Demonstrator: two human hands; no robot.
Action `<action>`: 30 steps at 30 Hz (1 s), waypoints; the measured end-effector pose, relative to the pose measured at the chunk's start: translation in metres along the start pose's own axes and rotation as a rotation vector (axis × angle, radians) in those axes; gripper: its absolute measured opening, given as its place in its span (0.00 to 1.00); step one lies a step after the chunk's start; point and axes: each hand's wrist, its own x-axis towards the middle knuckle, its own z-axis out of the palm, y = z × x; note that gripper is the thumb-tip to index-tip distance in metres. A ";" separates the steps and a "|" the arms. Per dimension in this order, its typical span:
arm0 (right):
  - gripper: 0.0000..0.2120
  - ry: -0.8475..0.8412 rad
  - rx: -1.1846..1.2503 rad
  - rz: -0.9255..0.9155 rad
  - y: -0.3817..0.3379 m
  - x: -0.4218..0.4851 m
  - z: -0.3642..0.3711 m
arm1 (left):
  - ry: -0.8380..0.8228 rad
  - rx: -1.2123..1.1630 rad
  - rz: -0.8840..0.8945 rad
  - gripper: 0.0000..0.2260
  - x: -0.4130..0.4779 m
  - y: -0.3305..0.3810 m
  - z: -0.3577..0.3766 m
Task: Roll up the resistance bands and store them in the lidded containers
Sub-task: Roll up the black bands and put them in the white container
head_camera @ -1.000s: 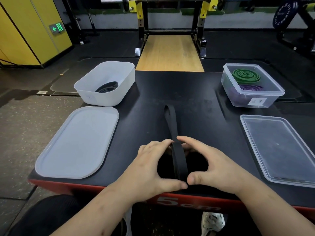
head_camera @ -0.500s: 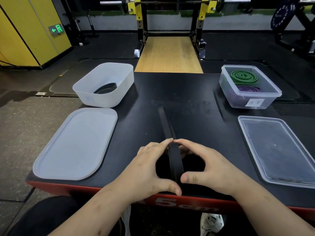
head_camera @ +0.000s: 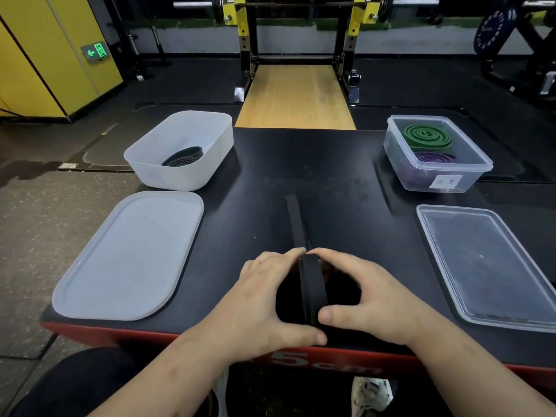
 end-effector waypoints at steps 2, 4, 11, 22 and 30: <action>0.35 0.005 -0.014 0.002 0.002 0.000 0.002 | 0.014 -0.001 0.002 0.43 -0.001 0.001 0.000; 0.38 -0.021 -0.015 0.003 0.005 -0.001 0.002 | 0.034 0.000 0.011 0.38 0.000 0.003 0.001; 0.39 -0.042 0.004 0.004 0.005 -0.002 -0.002 | 0.023 -0.013 -0.025 0.40 0.000 0.002 0.005; 0.44 -0.020 0.023 0.001 0.007 -0.004 0.000 | 0.006 -0.017 -0.045 0.45 -0.001 0.002 0.008; 0.39 -0.019 0.016 0.028 0.002 -0.008 -0.007 | -0.034 -0.066 -0.049 0.44 0.005 -0.001 0.005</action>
